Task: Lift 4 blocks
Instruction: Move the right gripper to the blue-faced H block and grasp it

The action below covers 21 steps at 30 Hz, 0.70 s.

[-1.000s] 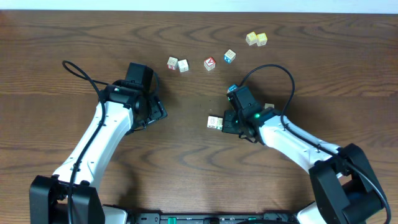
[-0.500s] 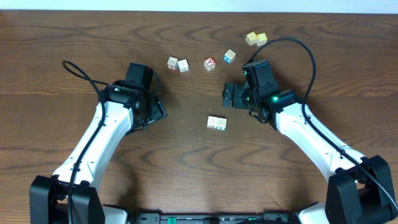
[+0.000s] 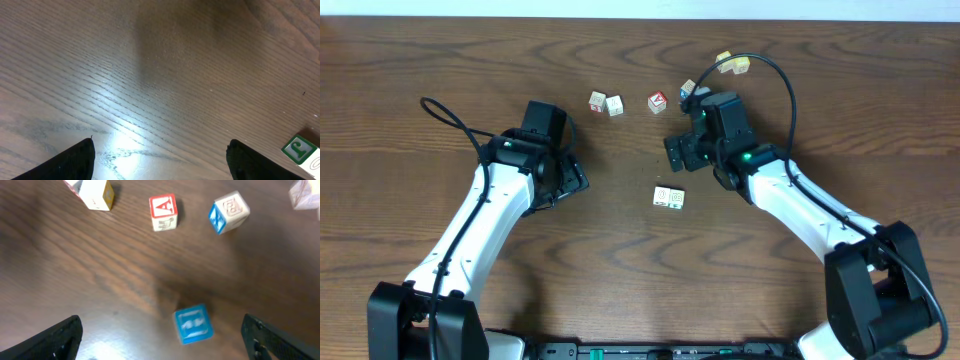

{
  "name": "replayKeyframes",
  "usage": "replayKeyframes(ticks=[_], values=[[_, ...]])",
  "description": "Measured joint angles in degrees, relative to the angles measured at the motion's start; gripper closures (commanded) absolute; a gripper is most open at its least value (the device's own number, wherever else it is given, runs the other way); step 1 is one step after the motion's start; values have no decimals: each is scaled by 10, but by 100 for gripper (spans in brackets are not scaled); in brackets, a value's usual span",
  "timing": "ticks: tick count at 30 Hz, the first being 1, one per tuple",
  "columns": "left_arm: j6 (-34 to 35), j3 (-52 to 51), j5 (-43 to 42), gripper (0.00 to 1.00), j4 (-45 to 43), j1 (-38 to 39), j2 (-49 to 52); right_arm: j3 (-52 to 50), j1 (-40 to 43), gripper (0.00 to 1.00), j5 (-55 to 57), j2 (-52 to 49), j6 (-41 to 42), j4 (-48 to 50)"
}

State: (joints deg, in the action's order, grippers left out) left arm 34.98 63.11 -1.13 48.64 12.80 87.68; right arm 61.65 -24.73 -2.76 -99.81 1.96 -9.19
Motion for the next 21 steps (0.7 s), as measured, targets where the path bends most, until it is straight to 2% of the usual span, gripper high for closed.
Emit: replayKeyframes(ticks=[7, 9, 17, 21], values=[[0, 0, 0, 16, 0, 0, 0, 0, 1, 4, 69, -40, -27, 13], [0, 0, 0, 16, 0, 0, 0, 0, 1, 9, 73, -54, -29, 19], [0, 0, 0, 16, 0, 0, 0, -1, 1, 18, 62, -85, -47, 38], [0, 0, 0, 16, 0, 0, 0, -1, 1, 18, 38, -115, -65, 53]])
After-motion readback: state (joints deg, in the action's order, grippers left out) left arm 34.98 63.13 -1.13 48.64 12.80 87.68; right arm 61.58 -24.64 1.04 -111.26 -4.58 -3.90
